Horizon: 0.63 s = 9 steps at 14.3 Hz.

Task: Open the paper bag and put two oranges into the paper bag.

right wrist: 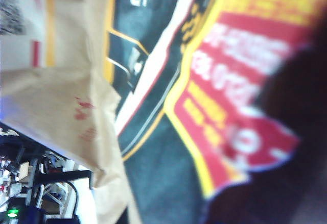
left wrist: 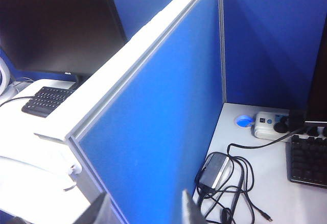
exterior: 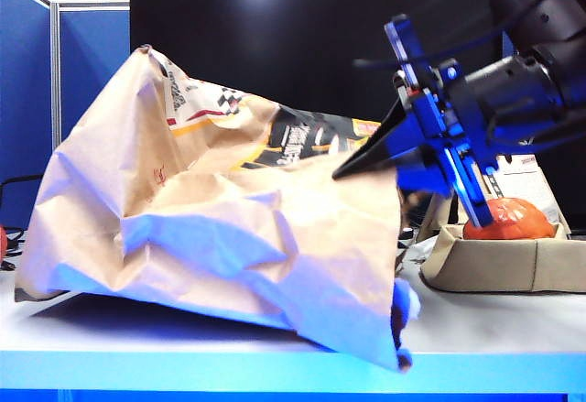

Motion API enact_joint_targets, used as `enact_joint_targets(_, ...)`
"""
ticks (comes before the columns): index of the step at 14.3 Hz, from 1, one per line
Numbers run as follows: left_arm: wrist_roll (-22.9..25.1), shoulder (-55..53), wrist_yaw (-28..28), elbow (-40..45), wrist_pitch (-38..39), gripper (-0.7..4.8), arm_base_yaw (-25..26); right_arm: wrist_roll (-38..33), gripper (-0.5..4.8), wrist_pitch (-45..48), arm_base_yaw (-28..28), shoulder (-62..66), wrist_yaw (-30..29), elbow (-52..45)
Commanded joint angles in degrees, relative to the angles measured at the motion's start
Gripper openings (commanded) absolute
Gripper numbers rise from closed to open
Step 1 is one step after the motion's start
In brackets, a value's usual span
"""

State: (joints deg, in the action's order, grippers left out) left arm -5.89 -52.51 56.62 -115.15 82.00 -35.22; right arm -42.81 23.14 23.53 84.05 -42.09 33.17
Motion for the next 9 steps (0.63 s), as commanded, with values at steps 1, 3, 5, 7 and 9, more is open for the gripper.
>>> enact_joint_targets(1,-0.13,0.28,1.25,-0.13,0.28,1.91,0.02,-0.68,-0.03,-2.82,-0.11,-0.66,-2.25,4.92)
enact_joint_targets(3,0.00,0.59,1.25,-0.13,0.28,1.91,0.02,4.94,-0.03,-17.49,-0.09,-1.14,-2.64,13.68)
enact_joint_targets(5,0.85,1.03,1.22,-0.11,0.28,1.91,0.02,15.98,-0.03,-36.83,-0.07,-1.95,3.54,22.93)
enact_joint_targets(7,1.01,2.80,1.53,1.46,0.28,1.91,0.00,28.55,-0.03,-58.84,-0.02,-2.05,16.35,35.26)
enact_joint_targets(9,0.72,6.21,3.04,5.92,0.26,1.90,-0.02,32.98,-0.03,-67.47,-0.02,-2.49,22.60,42.51)
